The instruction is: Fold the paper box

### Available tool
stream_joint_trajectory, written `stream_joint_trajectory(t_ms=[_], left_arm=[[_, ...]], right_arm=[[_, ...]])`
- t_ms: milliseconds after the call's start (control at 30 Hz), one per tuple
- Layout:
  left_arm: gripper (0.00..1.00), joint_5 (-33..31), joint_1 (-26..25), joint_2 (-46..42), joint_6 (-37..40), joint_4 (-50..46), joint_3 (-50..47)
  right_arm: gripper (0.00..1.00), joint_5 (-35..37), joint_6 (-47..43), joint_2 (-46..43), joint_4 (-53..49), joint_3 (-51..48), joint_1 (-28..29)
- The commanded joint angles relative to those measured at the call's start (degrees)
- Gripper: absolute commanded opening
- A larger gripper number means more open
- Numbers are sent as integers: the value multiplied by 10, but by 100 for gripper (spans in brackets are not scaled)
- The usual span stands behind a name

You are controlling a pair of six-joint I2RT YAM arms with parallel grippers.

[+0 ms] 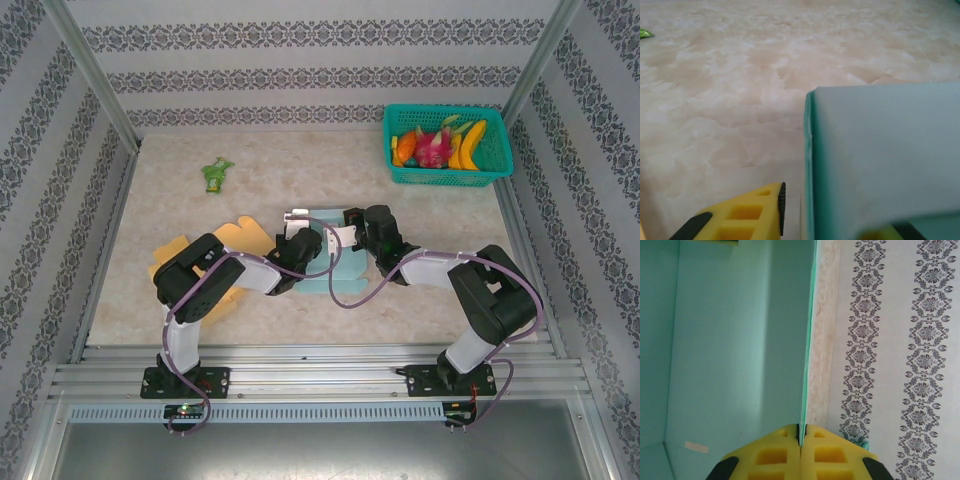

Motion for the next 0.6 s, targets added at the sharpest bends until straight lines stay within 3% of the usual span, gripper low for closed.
stream_joint_trajectory(t_ms=[0, 400, 567], left_arm=[[28, 16, 19, -12, -6, -8, -19], [41, 11, 18, 21, -26, 6, -14], [25, -38, 19, 25, -47, -40, 9]], right_arm=[[0, -3, 13, 8, -35, -13, -1], [0, -3, 13, 11, -34, -12, 4], [0, 1, 10, 13, -32, -12, 4]])
